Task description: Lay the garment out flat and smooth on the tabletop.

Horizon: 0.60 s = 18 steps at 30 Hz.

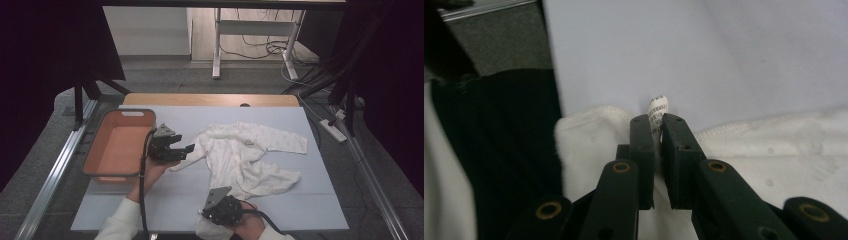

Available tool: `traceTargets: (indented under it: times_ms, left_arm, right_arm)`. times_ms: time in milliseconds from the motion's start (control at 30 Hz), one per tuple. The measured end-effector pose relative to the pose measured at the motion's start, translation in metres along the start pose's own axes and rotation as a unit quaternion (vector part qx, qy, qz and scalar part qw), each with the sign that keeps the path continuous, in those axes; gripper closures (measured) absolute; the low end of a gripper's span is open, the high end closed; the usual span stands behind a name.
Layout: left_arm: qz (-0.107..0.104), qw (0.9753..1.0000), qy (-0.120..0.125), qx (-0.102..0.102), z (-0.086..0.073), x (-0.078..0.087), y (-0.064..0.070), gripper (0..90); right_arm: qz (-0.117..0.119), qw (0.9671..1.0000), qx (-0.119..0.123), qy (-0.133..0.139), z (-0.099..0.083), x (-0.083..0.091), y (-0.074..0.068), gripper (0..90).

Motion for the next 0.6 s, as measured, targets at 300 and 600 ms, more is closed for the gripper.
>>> traceTargets:
  times_ms: [300, 600]
  left_arm:
    - [-0.003, 1.0, 0.0, -0.003, 0.002, -0.002, 0.002, 34.4]
    - [-0.004, 1.0, -0.003, -0.006, 0.003, -0.004, 0.003, 34.2]
  right_arm:
    - [0.024, 0.9995, 0.019, 0.009, -0.005, 0.012, -0.025, 83.2]
    - [0.019, 0.9993, 0.009, 0.029, -0.003, 0.018, -0.028, 50.4]
Point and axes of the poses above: each handheld gripper's, and its own axes: x roughly backward along the jaws, z roughly out of its top, y roughly to its right, the point moved 8 cm from there along -x, roughly forward along the jaws, and after that the axes turned 9 degrees about -y, right-handed, at the moved point
